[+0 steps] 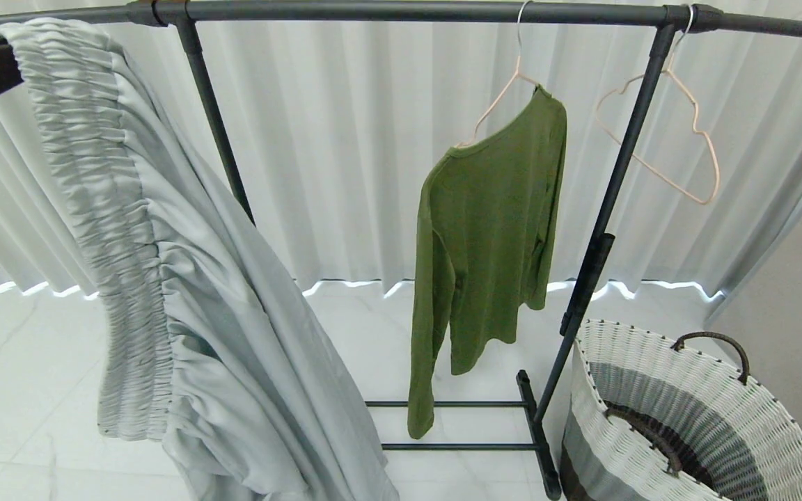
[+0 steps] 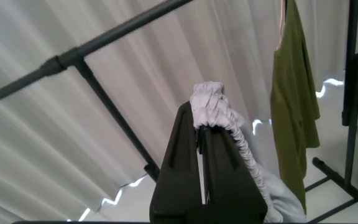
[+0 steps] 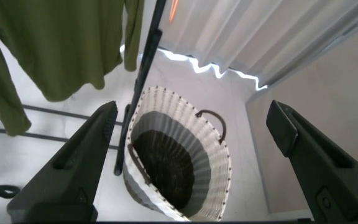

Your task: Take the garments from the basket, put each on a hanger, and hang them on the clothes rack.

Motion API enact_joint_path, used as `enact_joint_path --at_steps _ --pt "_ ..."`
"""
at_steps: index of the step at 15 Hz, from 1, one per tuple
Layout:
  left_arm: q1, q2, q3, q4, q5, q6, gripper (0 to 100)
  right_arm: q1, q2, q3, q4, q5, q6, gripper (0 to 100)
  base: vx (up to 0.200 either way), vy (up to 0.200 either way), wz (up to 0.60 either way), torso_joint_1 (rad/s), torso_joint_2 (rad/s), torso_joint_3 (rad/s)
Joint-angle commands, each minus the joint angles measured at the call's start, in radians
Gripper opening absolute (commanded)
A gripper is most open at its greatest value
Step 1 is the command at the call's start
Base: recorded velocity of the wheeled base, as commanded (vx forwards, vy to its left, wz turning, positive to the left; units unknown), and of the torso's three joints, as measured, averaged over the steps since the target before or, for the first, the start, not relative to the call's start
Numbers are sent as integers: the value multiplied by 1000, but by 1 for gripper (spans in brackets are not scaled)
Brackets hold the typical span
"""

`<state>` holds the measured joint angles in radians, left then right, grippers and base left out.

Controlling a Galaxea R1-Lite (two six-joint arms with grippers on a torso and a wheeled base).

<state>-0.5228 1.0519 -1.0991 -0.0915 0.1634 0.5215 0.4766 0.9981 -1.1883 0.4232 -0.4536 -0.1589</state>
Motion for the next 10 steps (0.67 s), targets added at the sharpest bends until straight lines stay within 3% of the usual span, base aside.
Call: enact_joint_path --at_steps 1,10 --pt "1 -18 10 -1 -4 2 0 -10 7 -1 0 0 -1 100 0 0 0 193 -471 -286" --pt "4 -16 28 -4 5 3 0 -33 16 3 0 0 -1 100 0 0 0 211 -484 -273"
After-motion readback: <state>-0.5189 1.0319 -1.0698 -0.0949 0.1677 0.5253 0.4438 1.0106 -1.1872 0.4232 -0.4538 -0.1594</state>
